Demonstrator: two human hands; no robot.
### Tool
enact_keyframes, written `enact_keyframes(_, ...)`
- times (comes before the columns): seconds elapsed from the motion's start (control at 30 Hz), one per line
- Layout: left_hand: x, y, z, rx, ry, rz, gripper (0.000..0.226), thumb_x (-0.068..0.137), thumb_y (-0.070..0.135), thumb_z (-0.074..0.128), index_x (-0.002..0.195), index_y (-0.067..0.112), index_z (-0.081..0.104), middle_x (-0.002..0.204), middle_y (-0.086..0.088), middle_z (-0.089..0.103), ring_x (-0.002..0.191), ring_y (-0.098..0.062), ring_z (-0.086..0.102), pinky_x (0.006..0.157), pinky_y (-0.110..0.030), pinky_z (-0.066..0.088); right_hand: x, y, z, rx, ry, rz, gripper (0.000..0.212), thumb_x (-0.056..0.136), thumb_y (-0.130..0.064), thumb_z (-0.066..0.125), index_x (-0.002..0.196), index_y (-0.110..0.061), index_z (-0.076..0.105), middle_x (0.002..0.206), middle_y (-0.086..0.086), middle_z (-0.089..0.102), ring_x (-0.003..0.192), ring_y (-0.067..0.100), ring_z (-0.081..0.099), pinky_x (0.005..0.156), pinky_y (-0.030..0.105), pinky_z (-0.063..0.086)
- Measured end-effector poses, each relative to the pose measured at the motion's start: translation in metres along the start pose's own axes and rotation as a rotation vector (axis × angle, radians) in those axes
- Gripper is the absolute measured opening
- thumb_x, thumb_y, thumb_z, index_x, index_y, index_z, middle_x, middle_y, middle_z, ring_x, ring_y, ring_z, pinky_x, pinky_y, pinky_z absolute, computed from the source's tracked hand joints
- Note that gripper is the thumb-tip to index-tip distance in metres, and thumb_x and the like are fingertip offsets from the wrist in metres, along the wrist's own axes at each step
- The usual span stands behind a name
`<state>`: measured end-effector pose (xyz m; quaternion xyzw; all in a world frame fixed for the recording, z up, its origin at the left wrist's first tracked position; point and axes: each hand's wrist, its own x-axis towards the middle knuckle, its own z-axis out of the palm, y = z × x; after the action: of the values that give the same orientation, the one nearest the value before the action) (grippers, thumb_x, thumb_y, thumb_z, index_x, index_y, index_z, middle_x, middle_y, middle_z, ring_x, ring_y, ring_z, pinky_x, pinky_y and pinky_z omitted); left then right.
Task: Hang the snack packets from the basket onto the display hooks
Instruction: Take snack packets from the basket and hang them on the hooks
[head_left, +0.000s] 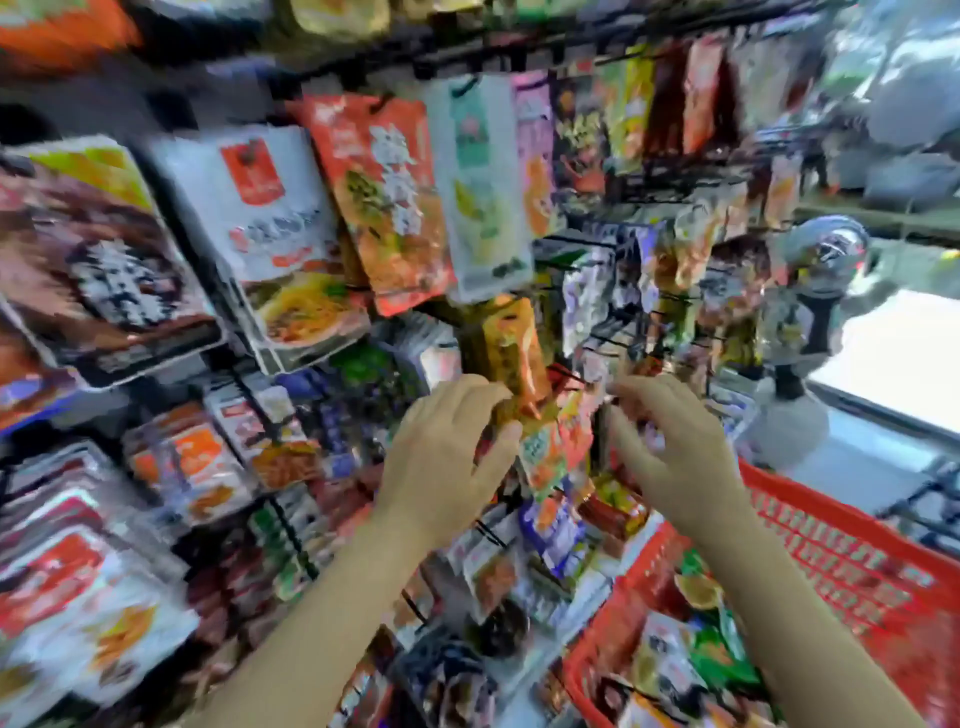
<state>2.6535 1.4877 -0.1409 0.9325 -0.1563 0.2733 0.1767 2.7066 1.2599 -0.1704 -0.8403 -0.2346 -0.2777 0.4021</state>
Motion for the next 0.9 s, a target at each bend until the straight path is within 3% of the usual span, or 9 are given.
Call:
enact_keyframes(0.07, -0.006, 0.004, 0.069, -0.027, -0.17, -0.011, 0.041, 0.101, 0.039, 0.046, 0.123, 0.01, 0.064, 0.123, -0.007, 0.065, 0.118, -0.023, 0.055, 0.1, -0.038, 0.044, -0.042, 0.07, 0.004, -0.13, -0.113, 0.192, 0.036, 0.094, -0.039, 0.052, 0.107, -0.009, 0.067, 0.093, 0.006, 0.064, 0.088, 0.03, 0.061, 0.075, 0.039, 0.049)
enact_keyframes(0.17, -0.028, 0.018, 0.156, -0.088, -0.4, -0.013, 0.043, 0.099, 0.04, 0.046, 0.122, 0.009, 0.065, 0.123, -0.009, 0.066, 0.117, -0.029, 0.059, 0.094, -0.043, 0.053, -0.114, 0.154, 0.01, -0.223, -0.297, 0.434, 0.043, 0.092, -0.045, 0.048, 0.099, -0.008, 0.068, 0.085, 0.01, 0.062, 0.085, 0.036, 0.062, 0.074, 0.042, 0.047)
enact_keyframes(0.27, -0.058, 0.031, 0.221, -0.053, -0.622, 0.016, 0.056, 0.093, 0.046, 0.046, 0.129, 0.006, 0.062, 0.131, -0.015, 0.065, 0.118, -0.031, 0.065, 0.087, -0.046, 0.057, -0.172, 0.21, 0.013, -0.239, -0.404, 0.651, 0.032, 0.092, -0.037, 0.062, 0.103, -0.007, 0.069, 0.09, 0.015, 0.068, 0.086, 0.037, 0.066, 0.073, 0.042, 0.048)
enact_keyframes(0.33, -0.076, 0.035, 0.252, -0.085, -0.717, 0.01, 0.068, 0.093, 0.051, 0.045, 0.145, 0.006, 0.046, 0.148, -0.017, 0.051, 0.136, -0.03, 0.049, 0.106, -0.044, 0.046, -0.198, 0.232, 0.017, -0.228, -0.523, 0.75, 0.043, 0.092, -0.041, 0.062, 0.122, -0.011, 0.064, 0.103, 0.017, 0.069, 0.094, 0.039, 0.066, 0.077, 0.048, 0.054)
enact_keyframes(0.43, -0.095, 0.036, 0.277, -0.071, -0.795, -0.019, 0.084, 0.092, 0.059, 0.038, 0.158, 0.01, 0.022, 0.164, -0.013, 0.028, 0.149, -0.025, 0.026, 0.12, -0.035, 0.021, -0.22, 0.25, 0.028, -0.194, -0.614, 0.878, 0.055, 0.093, -0.036, 0.064, 0.14, -0.011, 0.053, 0.116, 0.022, 0.064, 0.102, 0.039, 0.062, 0.083, 0.048, 0.052)
enact_keyframes(0.53, -0.1, 0.039, 0.282, -0.048, -0.87, -0.056, 0.09, 0.09, 0.065, 0.028, 0.162, 0.015, 0.008, 0.168, -0.01, 0.016, 0.153, -0.026, 0.021, 0.121, -0.043, 0.027, -0.228, 0.252, 0.046, -0.174, -0.678, 0.996, 0.041, 0.095, -0.028, 0.066, 0.125, -0.002, 0.06, 0.117, 0.022, 0.064, 0.108, 0.038, 0.061, 0.085, 0.043, 0.048)
enact_keyframes(0.67, -0.092, 0.036, 0.285, -0.024, -0.886, -0.094, 0.089, 0.09, 0.064, 0.027, 0.161, 0.014, 0.013, 0.164, -0.012, 0.027, 0.149, -0.031, 0.031, 0.116, -0.047, 0.034, -0.24, 0.254, 0.069, -0.124, -0.798, 1.103, 0.04, 0.091, -0.028, 0.072, 0.115, 0.001, 0.059, 0.11, 0.019, 0.064, 0.104, 0.034, 0.061, 0.072, 0.034, 0.037)
enact_keyframes(0.77, -0.092, 0.036, 0.285, -0.051, -0.913, -0.111, 0.09, 0.089, 0.066, 0.027, 0.162, 0.015, 0.008, 0.164, -0.012, 0.026, 0.15, -0.032, 0.028, 0.117, -0.048, 0.034, -0.246, 0.256, 0.083, -0.062, -0.908, 1.143, 0.034, 0.09, -0.037, 0.073, 0.11, -0.012, 0.062, 0.108, 0.01, 0.062, 0.107, 0.03, 0.06, 0.083, 0.036, 0.046)
enact_keyframes(0.9, -0.091, 0.037, 0.283, -0.074, -0.903, -0.091, 0.086, 0.095, 0.062, 0.034, 0.162, 0.015, 0.004, 0.166, -0.01, 0.021, 0.152, -0.027, 0.023, 0.119, -0.044, 0.029, -0.245, 0.25, 0.085, -0.139, -1.055, 1.118, 0.027, 0.091, -0.04, 0.071, 0.092, -0.016, 0.06, 0.094, 0.006, 0.059, 0.108, 0.033, 0.056, 0.094, 0.044, 0.042)
